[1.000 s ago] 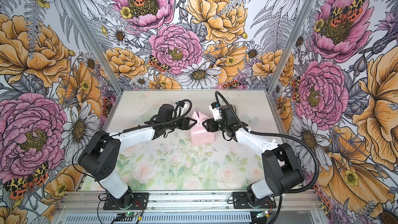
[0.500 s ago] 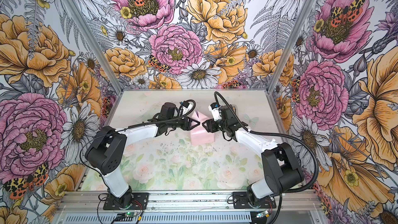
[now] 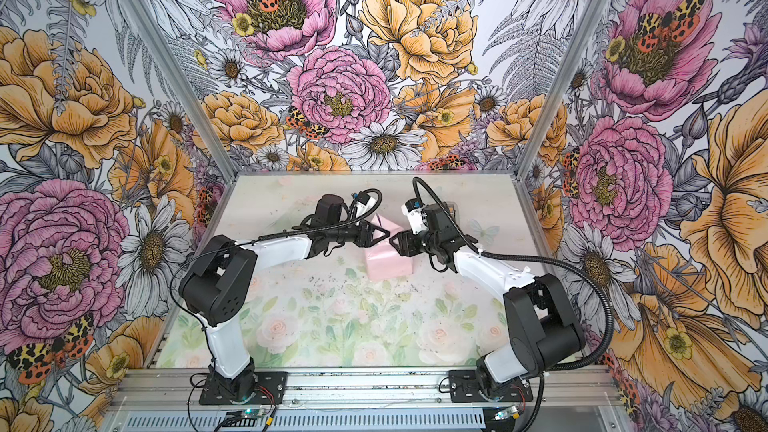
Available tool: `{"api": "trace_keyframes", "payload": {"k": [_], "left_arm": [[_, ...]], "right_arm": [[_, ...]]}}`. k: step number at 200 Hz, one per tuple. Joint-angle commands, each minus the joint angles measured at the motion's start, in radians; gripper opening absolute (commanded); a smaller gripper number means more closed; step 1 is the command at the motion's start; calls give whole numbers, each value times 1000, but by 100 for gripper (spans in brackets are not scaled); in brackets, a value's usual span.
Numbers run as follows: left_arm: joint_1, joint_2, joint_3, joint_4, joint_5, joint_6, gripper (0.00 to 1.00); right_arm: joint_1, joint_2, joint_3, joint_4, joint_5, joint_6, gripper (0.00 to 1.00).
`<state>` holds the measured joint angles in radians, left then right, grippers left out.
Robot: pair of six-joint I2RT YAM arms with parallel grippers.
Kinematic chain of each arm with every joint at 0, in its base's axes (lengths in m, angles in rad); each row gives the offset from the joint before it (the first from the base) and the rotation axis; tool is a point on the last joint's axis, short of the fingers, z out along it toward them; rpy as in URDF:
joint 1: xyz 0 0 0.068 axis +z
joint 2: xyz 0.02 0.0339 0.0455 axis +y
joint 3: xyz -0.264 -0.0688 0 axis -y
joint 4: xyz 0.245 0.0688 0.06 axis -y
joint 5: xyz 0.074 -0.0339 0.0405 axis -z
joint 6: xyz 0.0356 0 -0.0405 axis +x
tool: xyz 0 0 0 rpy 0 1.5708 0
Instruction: Wrap the gift box in paper
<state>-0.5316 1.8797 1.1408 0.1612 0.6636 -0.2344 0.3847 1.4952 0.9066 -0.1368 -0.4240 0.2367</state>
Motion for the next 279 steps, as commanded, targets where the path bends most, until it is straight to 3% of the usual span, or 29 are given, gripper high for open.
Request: {"api": "trace_keyframes", "payload": {"k": [1,74,115,145,191,235,279], "left_arm": [[10,6,8,7,5,29,54],[9,-19,7,-47,-10,80,47],[8,-38,0,-58,-26,90,46],[-2,-43,-11,-65,-38,92,45],[-33,-86,-73,-72,-79,93,43],[-59,-148,-132,-77,-231,43,41],[-100,-158,-129,-116,-382,40,40]], "right_arm": [[-6,-18,12,-21,-22,-7,62],[-47,-306,-37,-137,35,130,62],[-6,-398,-169,-151,12,314,53],[36,-376,-239,-121,23,365,46],[39,-298,-319,107,51,439,41],[37,-181,-327,252,62,467,38],[30,-113,-312,269,86,459,35]]}}
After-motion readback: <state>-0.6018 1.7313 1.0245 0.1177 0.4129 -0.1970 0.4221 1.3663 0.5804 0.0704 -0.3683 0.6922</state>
